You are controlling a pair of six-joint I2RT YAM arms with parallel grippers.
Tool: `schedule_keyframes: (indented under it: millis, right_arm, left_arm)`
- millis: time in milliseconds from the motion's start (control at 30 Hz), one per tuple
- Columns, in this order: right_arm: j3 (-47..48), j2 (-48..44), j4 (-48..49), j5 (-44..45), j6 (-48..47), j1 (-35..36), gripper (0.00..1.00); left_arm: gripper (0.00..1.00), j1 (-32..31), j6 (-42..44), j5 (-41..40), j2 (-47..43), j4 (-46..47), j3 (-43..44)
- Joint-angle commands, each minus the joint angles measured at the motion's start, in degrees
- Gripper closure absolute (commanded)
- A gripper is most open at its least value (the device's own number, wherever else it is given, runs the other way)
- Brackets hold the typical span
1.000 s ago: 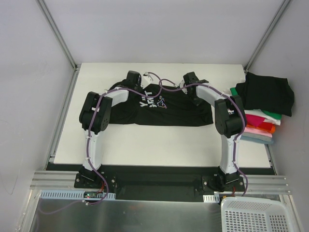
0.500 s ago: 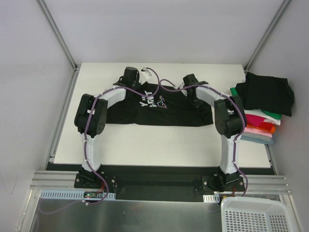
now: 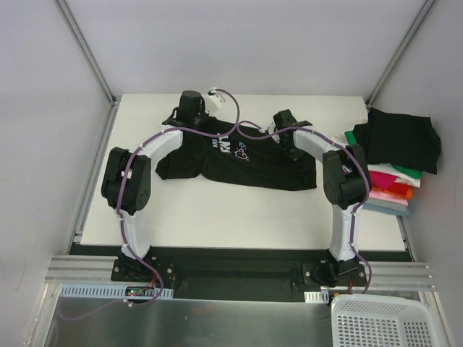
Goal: Fold and stack the t-shirts
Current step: Fold the tshirt
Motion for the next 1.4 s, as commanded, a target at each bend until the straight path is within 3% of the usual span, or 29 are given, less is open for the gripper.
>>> schedule_keyframes:
  millis: [0, 233, 300, 333, 433, 800, 1367]
  right_arm:
    - [0.22, -2.57, -1.48, 1.15, -0.08, 0.08, 0.99]
    - [0.48, -1.78, -1.22, 1.24, -0.35, 0.17, 0.99]
    - [0.30, -1.52, -1.13, 1.24, -0.17, 0.08, 0.99]
    - [0.30, -1.51, -1.13, 1.24, -0.17, 0.08, 0.99]
    - [0.04, -1.51, -1.04, 1.16, -0.08, 0.17, 0.99]
    - [-0.49, -1.51, -0.78, 1.42, -0.35, 0.08, 0.99]
    - [-0.84, -1.78, -1.22, 1.25, -0.35, 0.08, 0.99]
  left_arm:
    - [1.00, -0.01, 0.93, -1.03, 1.03, 1.05, 0.30]
    - [0.84, -0.27, 0.75, -0.33, 4.28, 1.14, 0.65]
    - [0.75, -0.53, 0.75, -0.24, 5.77, 1.14, 1.00]
    - [0.64, -0.62, 0.92, -0.06, 6.22, 1.05, 1.26]
    - [0.57, -0.71, 0.67, -0.15, 8.24, 1.14, 2.67]
    - [0.53, -0.80, 0.14, 0.03, 11.50, 1.05, 6.28]
    - [0.55, -6.07, -0.83, 1.78, 9.12, -0.01, 2.24]
